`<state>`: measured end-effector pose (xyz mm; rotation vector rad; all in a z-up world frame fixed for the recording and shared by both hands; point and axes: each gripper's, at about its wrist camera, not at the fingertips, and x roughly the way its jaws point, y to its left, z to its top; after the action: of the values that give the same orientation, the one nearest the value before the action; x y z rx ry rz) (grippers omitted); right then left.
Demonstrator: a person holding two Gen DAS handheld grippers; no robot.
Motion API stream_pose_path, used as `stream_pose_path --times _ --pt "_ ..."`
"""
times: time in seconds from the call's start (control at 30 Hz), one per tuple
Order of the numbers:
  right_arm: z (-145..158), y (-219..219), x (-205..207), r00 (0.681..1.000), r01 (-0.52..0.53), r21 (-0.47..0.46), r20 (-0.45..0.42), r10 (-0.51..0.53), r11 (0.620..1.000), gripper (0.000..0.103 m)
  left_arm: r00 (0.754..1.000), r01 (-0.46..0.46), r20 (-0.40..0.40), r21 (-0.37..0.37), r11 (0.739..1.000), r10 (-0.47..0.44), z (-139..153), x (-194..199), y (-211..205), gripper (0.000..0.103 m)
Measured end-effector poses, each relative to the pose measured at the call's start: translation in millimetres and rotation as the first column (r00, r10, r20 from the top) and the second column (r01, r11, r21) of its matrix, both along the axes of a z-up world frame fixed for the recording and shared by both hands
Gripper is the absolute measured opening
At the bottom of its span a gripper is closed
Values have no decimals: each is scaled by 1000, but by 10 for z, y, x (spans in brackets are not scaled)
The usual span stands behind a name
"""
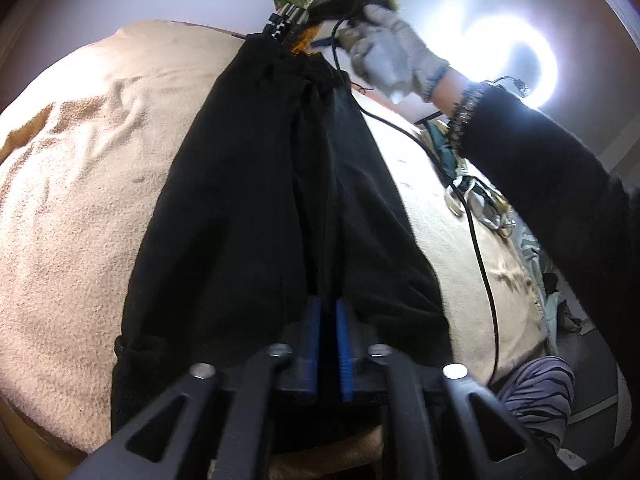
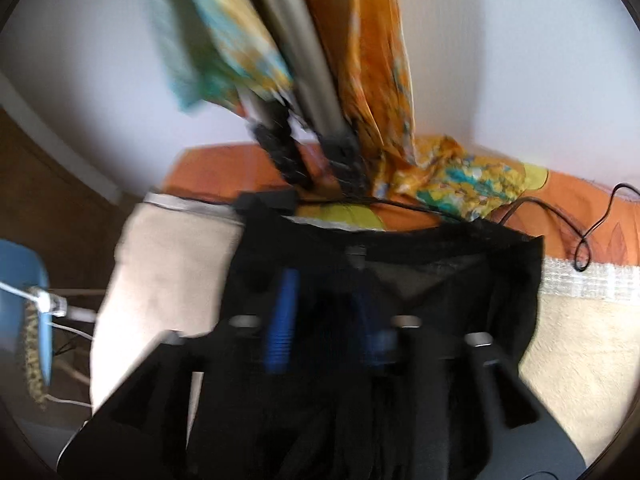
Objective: Fold small clothes
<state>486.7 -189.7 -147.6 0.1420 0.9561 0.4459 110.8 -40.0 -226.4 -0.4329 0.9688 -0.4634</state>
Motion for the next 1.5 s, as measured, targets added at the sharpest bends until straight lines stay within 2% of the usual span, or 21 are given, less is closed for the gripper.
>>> stream_pose_path --times 0.03,0.13,0.23,0.37,0.43,0.53,0.6,0.67,0.77,0.87,0.97,1.07,1.17,1.2,1.23,1.27,1.3,1.4,1.47,1.5 --pt "159 -60 -148 999 -10 -12 33 10 1000 43 1000 3 8 1 1000 -3 20 -20 3 29" --pt "489 -300 -548 998 -10 5 70 9 1000 43 999 11 52 28 1000 -12 121 -104 33 33" --pt "763 -588 -1054 995 0 33 103 -4 999 43 997 9 78 2 1000 -9 218 -197 144 36" --pt "945 -934 -1802 995 8 75 100 -15 997 43 993 18 121 -24 1000 -15 348 -359 311 39" --pt "938 -1094 -2192 997 7 93 82 -15 996 43 989 8 145 -8 1000 -7 420 -424 399 46" --pt "743 -1239 -2887 999 -7 94 44 3 996 43 988 -45 150 23 999 41 455 -444 598 50" --pt "538 -1229 -3175 1000 -14 87 4 13 996 43 990 -75 126 55 996 67 410 -411 730 50" --pt "203 -1229 -3562 997 -21 106 -69 28 994 43 991 -94 100 68 993 87 353 -379 860 50" --pt "-287 -1195 -3973 984 -14 127 -176 36 992 43 995 -100 14 53 994 100 188 -279 999 50" --pt "-700 -1111 -4230 965 -2 152 -258 42 988 43 994 -97 -45 20 995 98 60 -239 1051 49" --pt "-904 -1017 -4341 957 -2 168 -285 51 986 43 995 -83 -57 7 997 83 23 -251 1024 49" --pt "-955 -898 -4373 961 0 149 -274 41 989 43 996 -78 -49 16 997 79 19 -267 998 48" --pt "-919 -783 -4384 968 -19 93 -246 42 996 42 995 -79 -61 -12 997 78 -6 -266 1006 46" --pt "-911 -743 -4375 971 -28 63 -235 42 998 40 995 -81 -66 -28 996 79 -21 -271 1025 39" --pt "-911 -724 -4395 973 -35 42 -227 44 999 28 994 -81 -70 -33 996 79 -31 -258 1019 23" --pt "-914 -693 -4388 975 -51 10 -216 52 999 12 995 -76 -74 -33 997 74 -46 -244 1011 15" --pt "-916 -709 -4381 975 -51 12 -215 52 999 9 995 -71 -77 -33 997 68 -64 -231 984 5" --pt "-917 -903 -4341 964 -23 128 -259 56 991 5 997 -64 -53 -6 998 64 -26 -251 946 1" --pt "-857 -1153 -4363 962 8 230 -267 55 973 5 998 -62 -24 -2 998 62 39 -301 948 1" --pt "-863 -1210 -4387 964 19 244 -261 46 970 5 998 -55 -14 -6 998 55 56 -322 952 1"
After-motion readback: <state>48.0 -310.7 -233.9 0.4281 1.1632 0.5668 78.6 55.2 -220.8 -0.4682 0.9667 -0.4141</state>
